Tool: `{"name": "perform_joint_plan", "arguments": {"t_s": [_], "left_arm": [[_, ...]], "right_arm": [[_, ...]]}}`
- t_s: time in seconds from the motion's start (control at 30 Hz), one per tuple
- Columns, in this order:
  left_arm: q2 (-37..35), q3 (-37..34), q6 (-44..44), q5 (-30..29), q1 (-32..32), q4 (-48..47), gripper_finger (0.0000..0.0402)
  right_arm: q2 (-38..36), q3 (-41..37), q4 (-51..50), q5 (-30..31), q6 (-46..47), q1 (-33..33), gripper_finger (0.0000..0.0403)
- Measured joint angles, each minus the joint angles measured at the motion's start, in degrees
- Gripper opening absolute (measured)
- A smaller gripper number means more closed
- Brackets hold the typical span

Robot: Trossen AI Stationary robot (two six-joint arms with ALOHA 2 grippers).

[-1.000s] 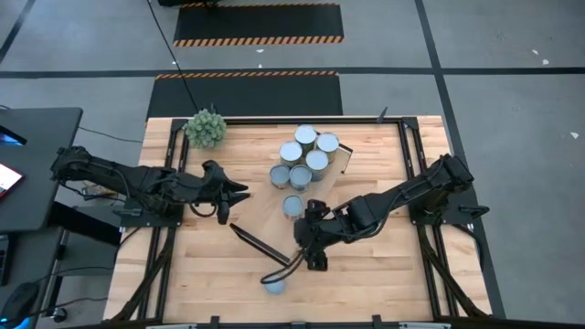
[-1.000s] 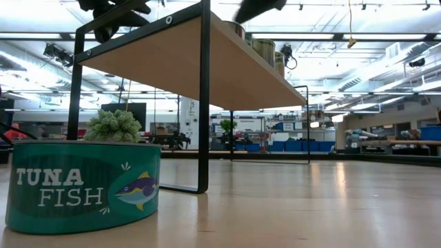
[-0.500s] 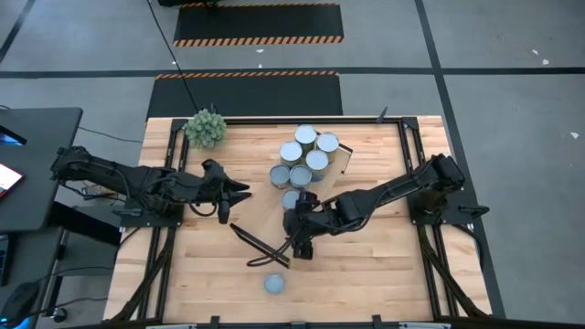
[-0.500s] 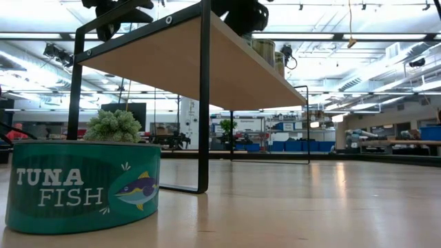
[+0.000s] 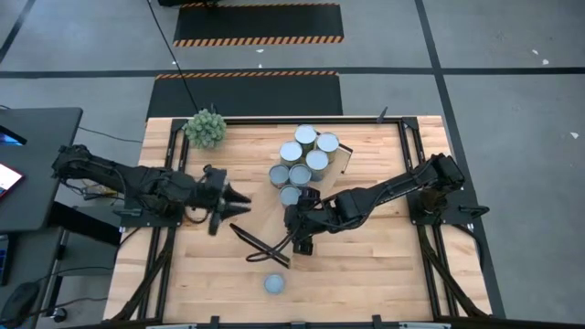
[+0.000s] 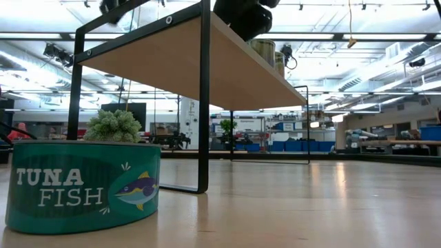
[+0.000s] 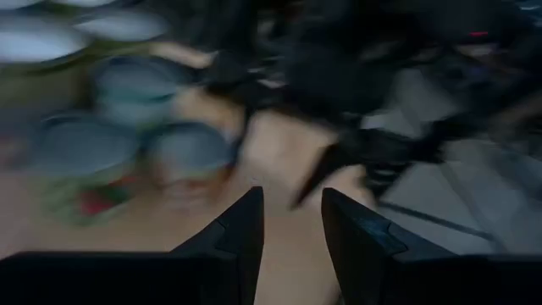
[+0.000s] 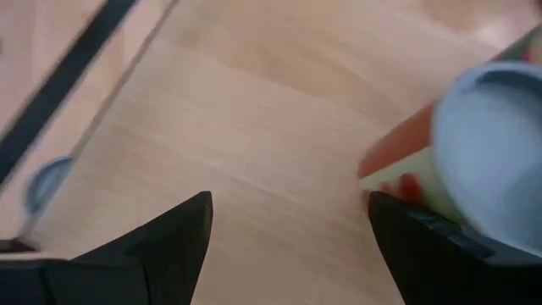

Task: Pick and place cans onto a shelf
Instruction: Put the canned mixed tomatoes on the shelf, then put the canned tuna on the shelf

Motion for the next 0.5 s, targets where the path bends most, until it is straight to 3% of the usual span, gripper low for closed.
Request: {"name": "perform_joint_plan", "arguments": {"t_s": [0.17,0.33,0.5], "left_arm": [[1.5,3.2,0.3,6.0,-7.3,0.0,0.0123],[6.7,4.5,-7.8,8.9,-16.9,-0.8,0.0123],[13.8,4.5,-14.0,5.8,-24.7,1.3,0.0123]], "right_arm": [[-0.3,3.3,-1.6,-6.3,3.2,1.8,0.0323],[-0.3,8.9,-11.0,-2.6,8.6,5.5,0.0323],[-0.7,11.0,-13.8,-0.2,12.6,9.8,0.0323]]}}
